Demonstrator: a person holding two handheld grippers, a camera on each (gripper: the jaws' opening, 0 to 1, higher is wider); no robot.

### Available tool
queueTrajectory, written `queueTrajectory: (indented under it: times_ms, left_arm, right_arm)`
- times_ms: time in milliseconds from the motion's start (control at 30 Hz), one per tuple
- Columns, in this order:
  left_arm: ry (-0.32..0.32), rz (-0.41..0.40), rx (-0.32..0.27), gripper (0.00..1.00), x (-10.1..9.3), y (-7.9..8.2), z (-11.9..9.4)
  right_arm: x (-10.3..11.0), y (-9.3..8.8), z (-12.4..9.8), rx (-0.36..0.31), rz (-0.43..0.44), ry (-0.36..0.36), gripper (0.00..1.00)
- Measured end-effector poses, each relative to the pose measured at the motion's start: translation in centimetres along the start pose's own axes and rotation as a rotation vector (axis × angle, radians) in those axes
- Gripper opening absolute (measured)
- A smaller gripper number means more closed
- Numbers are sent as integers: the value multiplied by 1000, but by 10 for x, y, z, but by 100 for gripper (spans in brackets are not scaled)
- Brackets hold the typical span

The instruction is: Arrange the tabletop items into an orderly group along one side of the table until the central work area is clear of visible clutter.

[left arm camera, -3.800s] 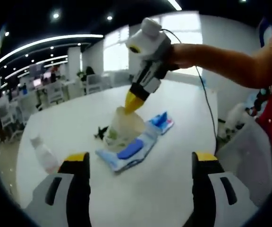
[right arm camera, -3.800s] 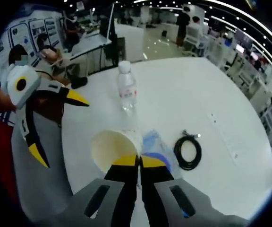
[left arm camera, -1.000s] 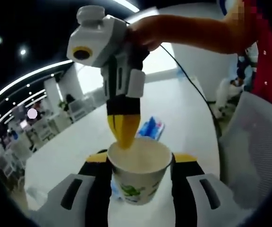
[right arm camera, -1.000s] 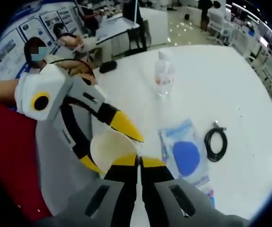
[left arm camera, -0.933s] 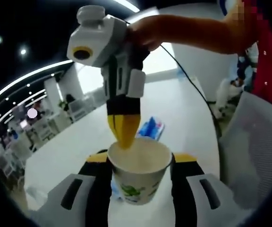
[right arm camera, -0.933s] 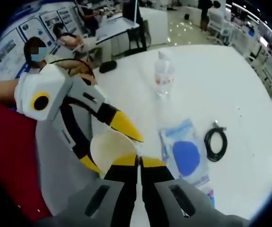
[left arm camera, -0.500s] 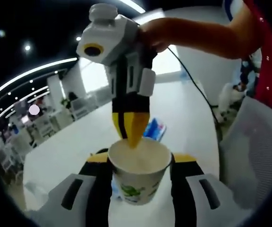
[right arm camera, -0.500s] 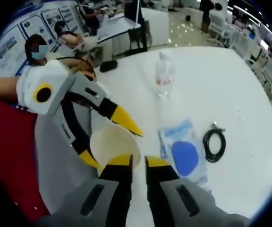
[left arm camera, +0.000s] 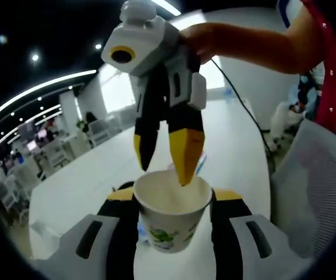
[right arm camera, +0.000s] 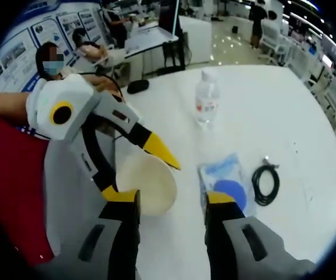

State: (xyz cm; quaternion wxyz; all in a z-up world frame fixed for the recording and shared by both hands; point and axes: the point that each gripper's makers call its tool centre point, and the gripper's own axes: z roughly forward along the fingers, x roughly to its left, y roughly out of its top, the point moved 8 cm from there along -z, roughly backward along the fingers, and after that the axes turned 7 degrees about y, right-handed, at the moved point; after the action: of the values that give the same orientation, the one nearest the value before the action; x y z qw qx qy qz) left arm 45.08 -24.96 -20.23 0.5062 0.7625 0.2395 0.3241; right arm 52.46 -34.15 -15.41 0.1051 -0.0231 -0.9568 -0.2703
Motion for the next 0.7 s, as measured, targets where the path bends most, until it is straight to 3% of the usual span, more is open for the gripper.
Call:
queueTrajectory:
  times_ms: [533, 700]
  left_arm:
    - [19, -21, 14, 45, 6, -6, -1]
    - [30, -31, 14, 45, 10, -8, -1]
  right_arm:
    - [6, -12, -5, -133, -68, 16, 89]
    - [6, -14, -5, -255, -122, -3, 99]
